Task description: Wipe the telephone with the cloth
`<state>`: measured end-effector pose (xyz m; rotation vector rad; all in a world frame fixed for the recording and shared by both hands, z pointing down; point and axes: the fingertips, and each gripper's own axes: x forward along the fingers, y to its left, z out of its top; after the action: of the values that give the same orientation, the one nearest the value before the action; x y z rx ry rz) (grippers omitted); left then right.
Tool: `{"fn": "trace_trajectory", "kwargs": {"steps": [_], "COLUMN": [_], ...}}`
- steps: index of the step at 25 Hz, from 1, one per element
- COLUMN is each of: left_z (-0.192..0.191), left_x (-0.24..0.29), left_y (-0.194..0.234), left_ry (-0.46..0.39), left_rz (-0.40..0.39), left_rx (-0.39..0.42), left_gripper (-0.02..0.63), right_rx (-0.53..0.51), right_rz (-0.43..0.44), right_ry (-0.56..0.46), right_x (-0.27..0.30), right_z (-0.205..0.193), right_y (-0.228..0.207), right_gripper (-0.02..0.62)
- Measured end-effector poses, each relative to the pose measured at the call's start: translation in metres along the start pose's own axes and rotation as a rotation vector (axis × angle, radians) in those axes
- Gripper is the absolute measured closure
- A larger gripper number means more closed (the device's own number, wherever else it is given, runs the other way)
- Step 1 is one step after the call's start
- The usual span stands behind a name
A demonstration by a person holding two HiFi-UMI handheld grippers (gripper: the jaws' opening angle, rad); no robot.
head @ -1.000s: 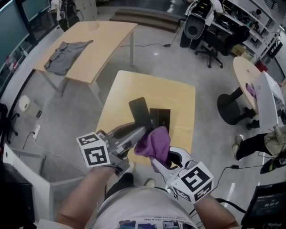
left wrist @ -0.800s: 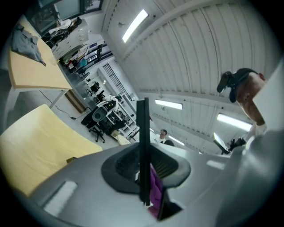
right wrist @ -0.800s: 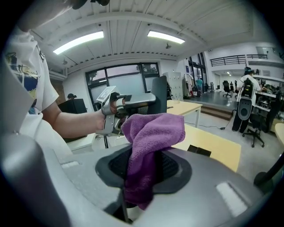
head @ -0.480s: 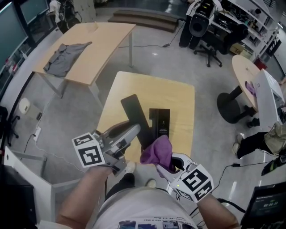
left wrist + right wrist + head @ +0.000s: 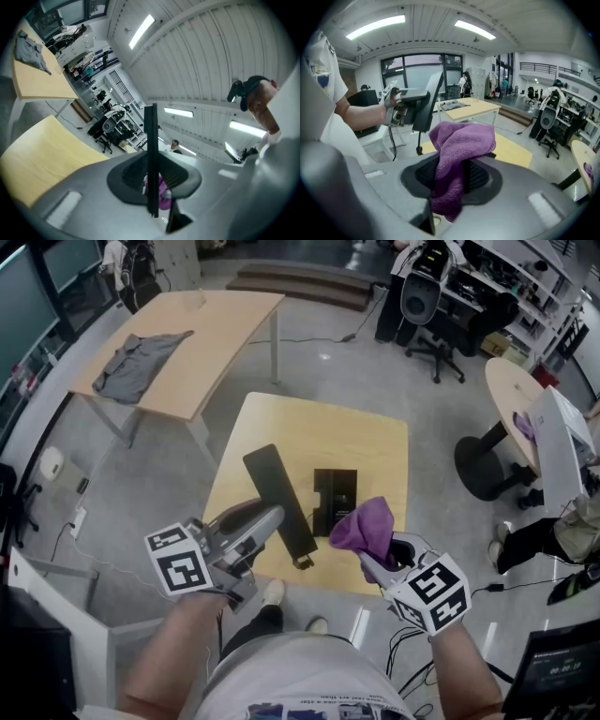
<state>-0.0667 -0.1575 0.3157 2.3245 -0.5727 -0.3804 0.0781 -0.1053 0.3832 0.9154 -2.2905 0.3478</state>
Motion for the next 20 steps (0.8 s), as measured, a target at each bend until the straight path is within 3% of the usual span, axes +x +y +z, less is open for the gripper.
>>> {"fn": "trace_trajectory", "kwargs": {"steps": [3,9,13,20], "left_z": [-0.010,-0.036,-0.048,-0.040], "left_x": [0.001,0.010,0.014,0.008], "left_y": [-0.003,-0.021,-0.029,-0.023], "left_ry": [0.026,0.086,0.108,0.089], "left_rz": [-0.012,-0.075,-0.103,-0.098], "left_rx": [0.002,-0.021,-0.031,-0.035], "left_gripper": [0.523,0.523,0.523,0.523], "right_rx": [0.028,0.058,0.044,0.060], "right_rz": [-0.032,-0.013,0.020,0.063], "right_ry": [-0.146,-0.391,-0.404,-0.343], "right_x": [-0.009,-0.025,-0.021,-0.007], "right_z": [0.047,0.133,0.146,0.112], "right_y": [-0.011,-0.004,0.009,0.031], "right_gripper": [0.480,0.480,0.480,0.480]}}
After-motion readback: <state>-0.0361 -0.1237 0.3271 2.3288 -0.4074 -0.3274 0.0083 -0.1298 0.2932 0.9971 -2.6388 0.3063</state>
